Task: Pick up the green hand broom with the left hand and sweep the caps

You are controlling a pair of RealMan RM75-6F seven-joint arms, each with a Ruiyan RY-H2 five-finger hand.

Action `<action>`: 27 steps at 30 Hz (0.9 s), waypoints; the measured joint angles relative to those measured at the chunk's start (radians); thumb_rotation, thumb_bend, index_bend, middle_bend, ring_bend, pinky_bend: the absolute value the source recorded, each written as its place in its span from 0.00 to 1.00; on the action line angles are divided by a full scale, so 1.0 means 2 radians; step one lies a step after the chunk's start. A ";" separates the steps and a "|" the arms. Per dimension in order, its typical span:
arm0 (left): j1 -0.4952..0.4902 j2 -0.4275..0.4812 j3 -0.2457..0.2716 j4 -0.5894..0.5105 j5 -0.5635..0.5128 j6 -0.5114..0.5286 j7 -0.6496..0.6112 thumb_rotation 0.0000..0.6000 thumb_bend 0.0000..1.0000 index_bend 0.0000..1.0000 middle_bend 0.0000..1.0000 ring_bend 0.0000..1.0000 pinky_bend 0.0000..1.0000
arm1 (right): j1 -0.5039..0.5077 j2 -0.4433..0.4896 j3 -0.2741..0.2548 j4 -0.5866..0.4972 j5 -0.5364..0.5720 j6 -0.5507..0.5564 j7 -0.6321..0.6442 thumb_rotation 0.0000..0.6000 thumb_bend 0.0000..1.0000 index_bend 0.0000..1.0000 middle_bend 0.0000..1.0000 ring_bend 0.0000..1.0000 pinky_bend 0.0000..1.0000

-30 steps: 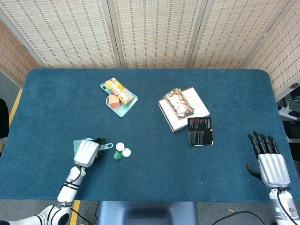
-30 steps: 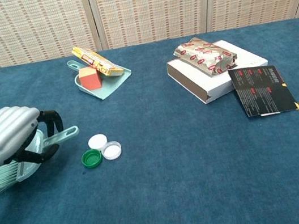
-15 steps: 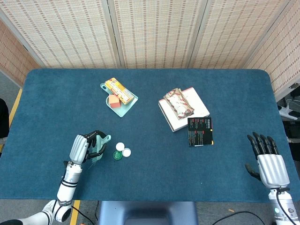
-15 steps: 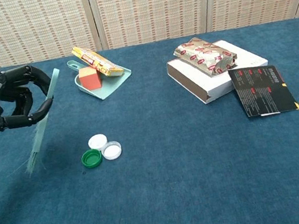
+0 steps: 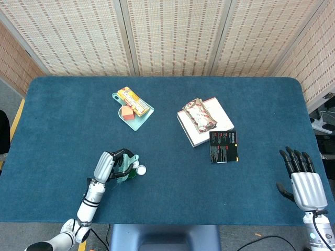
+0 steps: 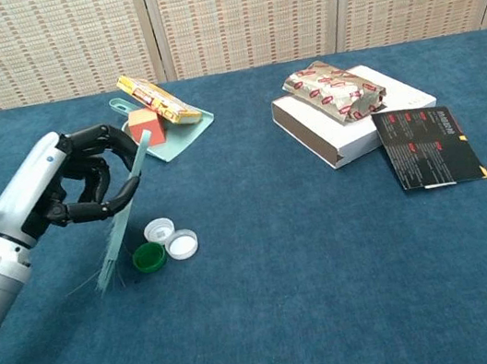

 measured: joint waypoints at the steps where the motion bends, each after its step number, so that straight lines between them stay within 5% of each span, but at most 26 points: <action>1: -0.002 -0.003 0.002 0.004 0.000 -0.001 -0.002 1.00 0.82 0.73 0.88 0.75 0.85 | 0.000 0.000 0.000 0.000 0.001 0.000 0.000 1.00 0.20 0.00 0.00 0.00 0.00; 27: -0.107 -0.069 0.012 -0.009 0.020 -0.016 0.033 1.00 0.82 0.73 0.88 0.75 0.85 | 0.001 0.017 0.005 0.000 0.012 -0.009 0.033 1.00 0.20 0.00 0.00 0.00 0.00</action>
